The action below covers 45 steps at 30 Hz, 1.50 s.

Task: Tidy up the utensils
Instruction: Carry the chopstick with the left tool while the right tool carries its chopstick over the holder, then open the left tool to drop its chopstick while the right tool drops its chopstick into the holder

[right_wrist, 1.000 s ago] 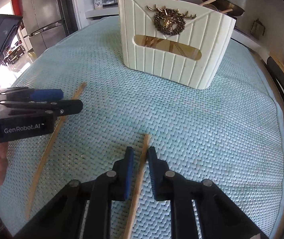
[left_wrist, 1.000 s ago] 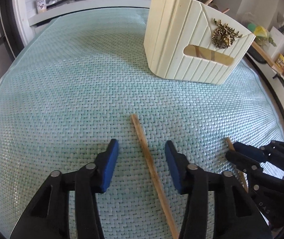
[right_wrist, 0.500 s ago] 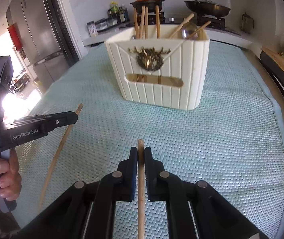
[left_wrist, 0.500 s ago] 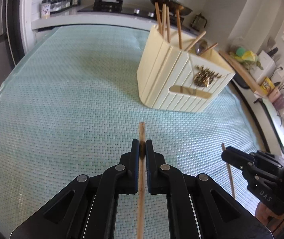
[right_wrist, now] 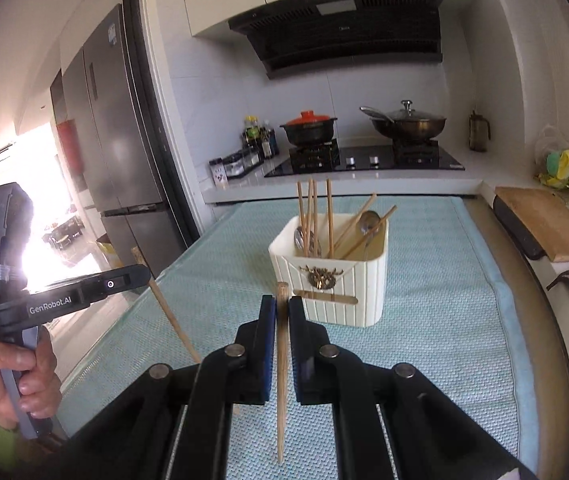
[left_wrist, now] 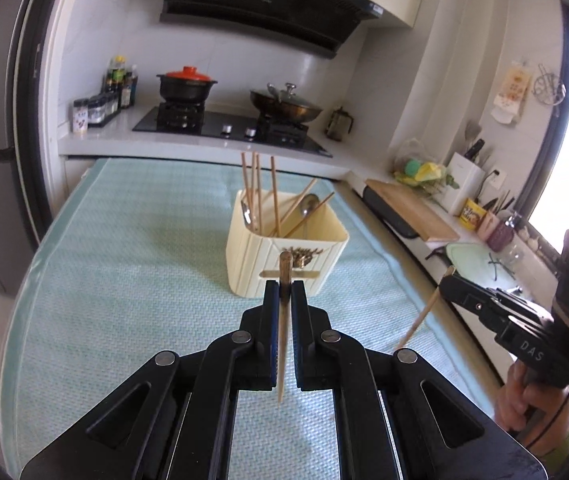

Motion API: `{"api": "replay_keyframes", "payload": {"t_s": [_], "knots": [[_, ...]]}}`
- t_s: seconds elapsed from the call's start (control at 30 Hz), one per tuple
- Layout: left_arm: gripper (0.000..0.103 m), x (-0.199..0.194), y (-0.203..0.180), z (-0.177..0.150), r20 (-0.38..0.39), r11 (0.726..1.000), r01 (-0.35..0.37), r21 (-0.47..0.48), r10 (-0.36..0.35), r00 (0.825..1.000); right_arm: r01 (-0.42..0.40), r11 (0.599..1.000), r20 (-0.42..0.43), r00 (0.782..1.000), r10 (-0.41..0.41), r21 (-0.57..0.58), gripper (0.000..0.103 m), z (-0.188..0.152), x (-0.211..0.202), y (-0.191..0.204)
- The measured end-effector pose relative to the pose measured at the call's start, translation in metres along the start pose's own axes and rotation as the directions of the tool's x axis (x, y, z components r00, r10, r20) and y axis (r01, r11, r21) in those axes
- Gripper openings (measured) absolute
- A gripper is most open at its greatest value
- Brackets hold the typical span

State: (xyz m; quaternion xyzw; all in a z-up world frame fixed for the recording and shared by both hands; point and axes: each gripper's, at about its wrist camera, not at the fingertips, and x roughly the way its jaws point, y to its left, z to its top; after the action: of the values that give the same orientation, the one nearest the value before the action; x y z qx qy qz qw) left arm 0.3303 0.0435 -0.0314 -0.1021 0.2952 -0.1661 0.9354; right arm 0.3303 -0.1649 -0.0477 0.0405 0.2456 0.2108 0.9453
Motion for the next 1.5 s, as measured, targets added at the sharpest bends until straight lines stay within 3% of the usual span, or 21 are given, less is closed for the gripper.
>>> {"api": "replay_keyframes", "payload": {"t_s": [0.17, 0.53, 0.83, 1.07, 1.2, 1.33, 1.5], "knots": [[0.004, -0.015, -0.008, 0.01, 0.047, 0.999, 0.022, 0.027, -0.023, 0.999, 0.029, 0.998, 0.08, 0.997, -0.025, -0.052, 0.007, 0.011, -0.019, 0.015], [0.004, -0.02, -0.024, 0.047, 0.086, 0.996, 0.052, 0.077, -0.059, 0.995, 0.057, 0.993, 0.154, 0.987, -0.041, -0.104, 0.007, 0.056, -0.03, 0.021], [0.004, -0.01, -0.03, 0.115, 0.146, 0.994, 0.057, 0.097, -0.071, 0.987, 0.079, 0.988, 0.218, 0.975, -0.049, -0.132, 0.007, 0.118, -0.025, 0.016], [0.004, 0.026, -0.031, 0.167, 0.181, 0.995, 0.02, 0.099, -0.038, 0.983, 0.128, 0.977, 0.258, 0.963, -0.081, -0.168, 0.007, 0.168, 0.005, 0.01], [0.004, 0.068, -0.024, 0.173, 0.127, 0.996, 0.003, 0.087, -0.015, 0.992, 0.133, 0.974, 0.195, 0.976, -0.097, -0.182, 0.007, 0.175, 0.046, -0.002], [0.004, 0.115, -0.012, 0.163, 0.031, 0.997, -0.007, 0.074, 0.005, 1.0, 0.096, 0.984, 0.065, 0.994, -0.087, -0.149, 0.007, 0.166, 0.096, -0.025], [0.004, 0.165, 0.007, 0.148, -0.077, 0.999, -0.024, 0.045, 0.028, 0.997, 0.051, 0.997, -0.103, 0.993, -0.058, -0.063, 0.007, 0.147, 0.158, -0.055]]}}
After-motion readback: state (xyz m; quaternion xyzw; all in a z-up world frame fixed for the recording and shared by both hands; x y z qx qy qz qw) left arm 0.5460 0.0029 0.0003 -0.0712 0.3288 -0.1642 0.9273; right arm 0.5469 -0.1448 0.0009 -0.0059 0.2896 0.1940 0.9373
